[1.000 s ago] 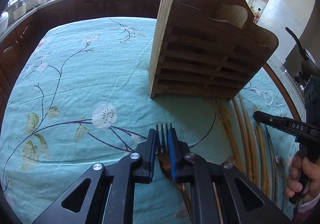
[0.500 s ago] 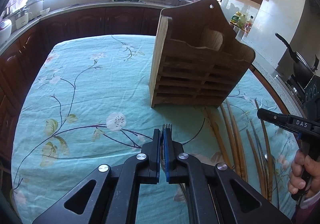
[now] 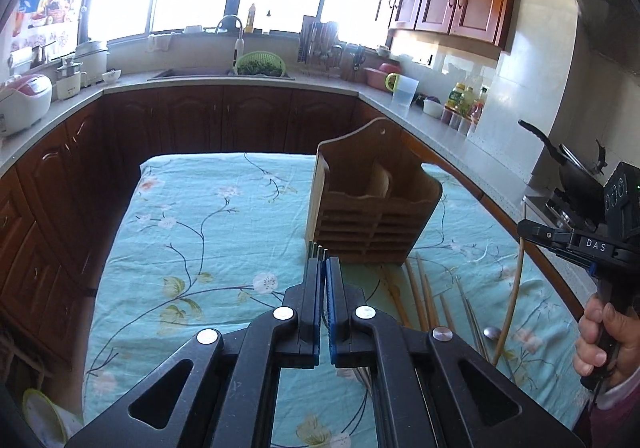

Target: Organize utensils

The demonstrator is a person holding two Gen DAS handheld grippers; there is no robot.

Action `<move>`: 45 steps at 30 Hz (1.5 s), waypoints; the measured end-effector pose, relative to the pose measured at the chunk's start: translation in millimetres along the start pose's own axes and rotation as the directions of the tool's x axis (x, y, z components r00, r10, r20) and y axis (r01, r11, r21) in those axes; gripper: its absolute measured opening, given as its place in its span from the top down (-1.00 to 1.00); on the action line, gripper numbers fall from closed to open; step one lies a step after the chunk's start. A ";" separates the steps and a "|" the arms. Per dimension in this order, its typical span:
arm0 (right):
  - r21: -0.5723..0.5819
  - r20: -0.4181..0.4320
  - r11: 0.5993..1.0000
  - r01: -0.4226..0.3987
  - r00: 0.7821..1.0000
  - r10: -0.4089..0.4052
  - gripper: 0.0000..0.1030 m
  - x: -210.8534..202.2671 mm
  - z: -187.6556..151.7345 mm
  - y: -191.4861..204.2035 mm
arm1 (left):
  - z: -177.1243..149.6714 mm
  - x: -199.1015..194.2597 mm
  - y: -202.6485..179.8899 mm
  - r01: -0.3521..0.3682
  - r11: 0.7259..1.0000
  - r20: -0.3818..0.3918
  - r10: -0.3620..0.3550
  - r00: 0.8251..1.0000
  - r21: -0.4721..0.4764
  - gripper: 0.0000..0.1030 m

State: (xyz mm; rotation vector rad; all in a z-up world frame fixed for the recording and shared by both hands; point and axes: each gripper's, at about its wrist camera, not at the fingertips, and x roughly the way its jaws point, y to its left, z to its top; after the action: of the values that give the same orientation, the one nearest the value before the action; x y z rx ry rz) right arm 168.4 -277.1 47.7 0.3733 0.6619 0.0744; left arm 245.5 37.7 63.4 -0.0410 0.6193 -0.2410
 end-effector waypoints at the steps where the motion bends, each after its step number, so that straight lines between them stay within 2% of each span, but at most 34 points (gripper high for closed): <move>1: -0.011 0.019 1.000 0.000 1.000 0.000 0.90 -5.2 3.0 3.3 | 1.0 -5.9 0.4 0.000 1.000 0.014 0.000 1.000 0.000 1.00; 6: -0.059 0.088 0.998 0.011 0.996 -0.005 0.90 -19.7 17.3 17.8 | 3.4 -26.1 -5.4 -0.006 1.000 0.065 0.005 0.998 0.009 1.00; 10: -0.075 0.110 0.997 0.007 0.994 0.001 0.90 -23.0 25.4 24.3 | 3.0 -34.5 -9.5 -0.007 1.000 0.094 0.005 0.996 0.017 1.00; 16: -0.076 0.121 0.997 0.002 0.993 0.007 0.90 -26.2 28.9 22.5 | 2.2 -28.5 -0.8 -0.015 1.000 0.083 0.015 0.996 -0.005 1.00; 21: -0.053 0.128 0.999 -0.010 0.992 0.017 0.90 -31.2 27.8 15.6 | -12.2 -16.1 10.1 -0.007 0.999 0.011 0.008 1.000 -0.047 1.00; 24: -0.050 0.139 0.999 -0.012 0.990 0.019 0.90 -35.9 27.1 14.3 | -24.7 -4.7 8.8 0.030 0.996 -0.073 -0.036 0.997 -0.080 0.98; 26: -0.051 0.149 0.999 -0.012 0.989 0.019 0.90 -40.9 25.1 15.0 | -41.2 3.6 1.8 0.063 0.994 -0.129 -0.075 0.989 -0.093 0.93; 28: -0.050 0.155 0.999 -0.013 0.988 0.020 0.90 -46.4 24.3 13.2 | -61.9 13.3 -9.7 0.072 0.994 -0.191 -0.087 0.978 -0.083 0.77; 29: -0.048 0.159 0.999 -0.014 0.987 0.021 0.90 -49.0 23.7 11.8 | -73.8 19.5 -15.4 0.076 0.993 -0.225 -0.093 0.970 -0.085 0.62; 32: -0.043 0.166 0.999 -0.009 0.986 0.016 0.90 -55.9 20.5 6.8 | -93.9 39.0 -27.0 0.094 0.989 -0.297 -0.125 0.947 -0.115 0.60; 34: -0.037 0.168 0.999 -0.006 0.986 0.013 0.90 -59.0 18.1 3.6 | -96.5 49.5 -35.2 0.096 0.988 -0.318 -0.129 0.939 -0.120 0.58; 39: -0.014 0.174 1.000 -0.010 0.985 0.013 0.90 -64.6 14.9 -6.0 | -85.8 82.8 -54.7 0.053 0.996 -0.357 -0.074 0.931 -0.069 0.50; 41: -0.004 0.175 1.000 -0.015 0.984 0.015 0.90 -65.3 14.5 -10.2 | -84.3 99.0 -61.4 0.042 0.999 -0.399 -0.052 0.915 -0.035 0.50; 43: 0.002 0.174 1.000 -0.016 0.985 0.016 0.90 -65.2 13.8 -11.7 | -75.9 119.9 -66.3 0.031 0.999 -0.458 -0.024 0.889 0.008 0.51; 44: 0.004 0.172 1.000 -0.017 0.985 0.017 0.90 -65.0 13.6 -12.7 | -70.7 124.1 -69.8 0.024 0.999 -0.436 -0.004 0.900 0.040 0.53; 45: 0.006 0.172 1.000 -0.020 0.985 0.018 0.90 -65.1 13.3 -13.6 | -67.7 127.4 -71.2 0.014 0.998 -0.438 0.018 0.899 0.069 0.67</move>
State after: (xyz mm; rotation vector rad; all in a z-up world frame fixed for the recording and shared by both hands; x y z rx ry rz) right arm 124.5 -306.0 90.6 0.3891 0.4877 0.0569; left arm 291.5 -59.2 -56.5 0.0851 1.0621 -0.2721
